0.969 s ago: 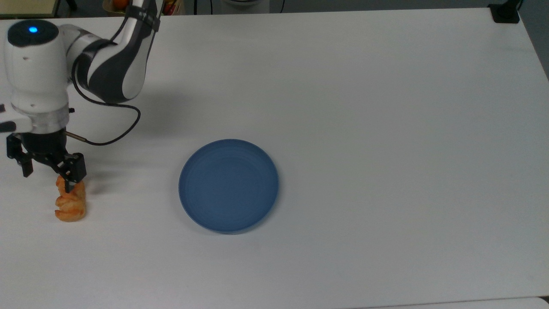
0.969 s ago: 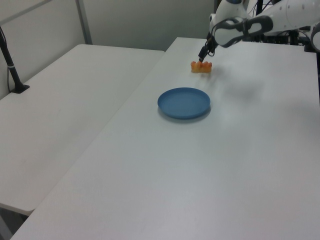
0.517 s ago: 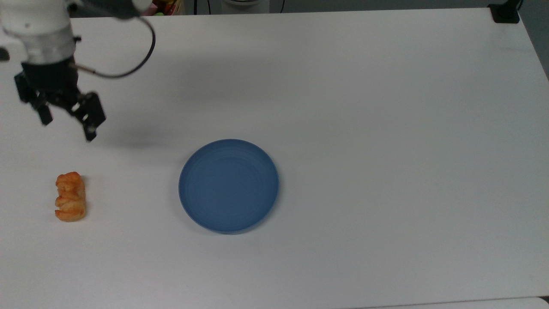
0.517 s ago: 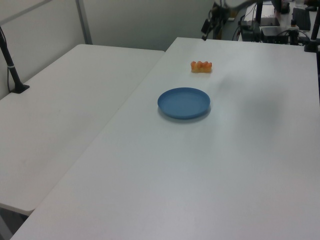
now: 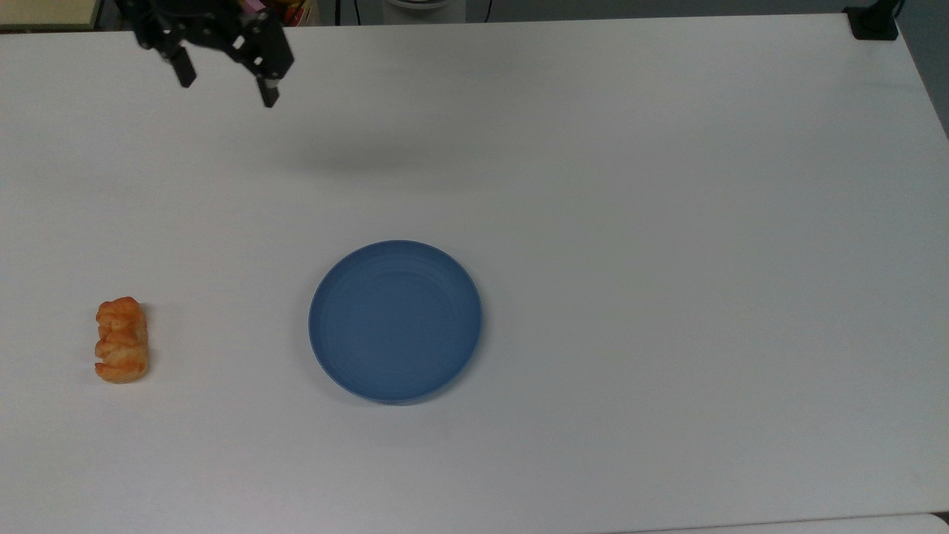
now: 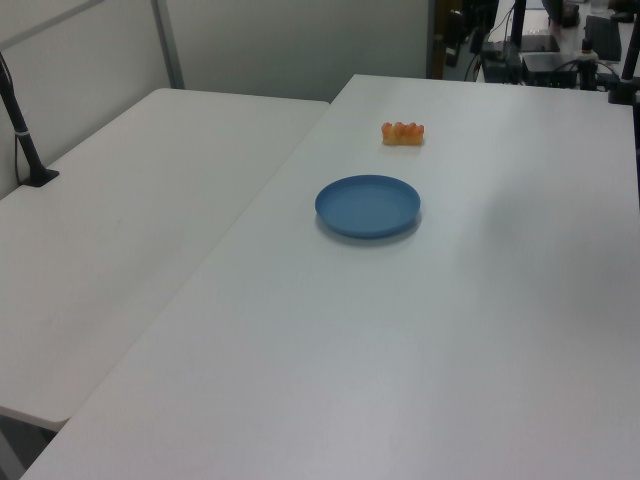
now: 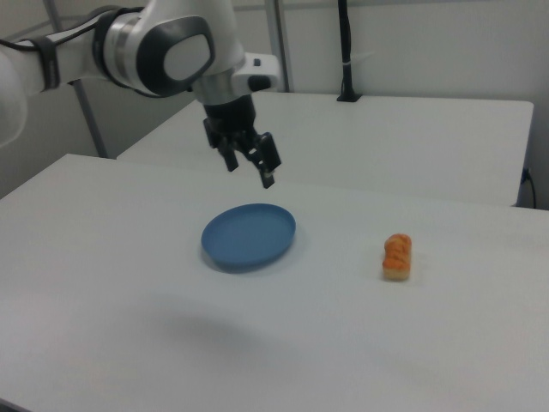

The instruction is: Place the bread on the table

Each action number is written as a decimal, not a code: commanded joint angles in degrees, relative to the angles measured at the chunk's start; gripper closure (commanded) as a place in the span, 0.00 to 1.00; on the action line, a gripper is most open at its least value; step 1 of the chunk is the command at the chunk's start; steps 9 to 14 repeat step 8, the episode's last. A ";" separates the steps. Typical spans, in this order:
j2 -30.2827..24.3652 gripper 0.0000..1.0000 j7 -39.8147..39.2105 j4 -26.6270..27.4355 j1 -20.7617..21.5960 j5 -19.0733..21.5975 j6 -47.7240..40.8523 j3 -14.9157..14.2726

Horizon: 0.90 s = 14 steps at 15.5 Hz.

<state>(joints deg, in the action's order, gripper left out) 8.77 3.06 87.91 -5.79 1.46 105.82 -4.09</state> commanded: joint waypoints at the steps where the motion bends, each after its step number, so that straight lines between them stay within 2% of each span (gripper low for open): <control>1: -4.20 0.00 2.21 5.87 1.31 -1.90 -3.50 -0.04; 14: -3.41 0.00 2.21 5.87 1.13 -1.81 -3.87 -0.39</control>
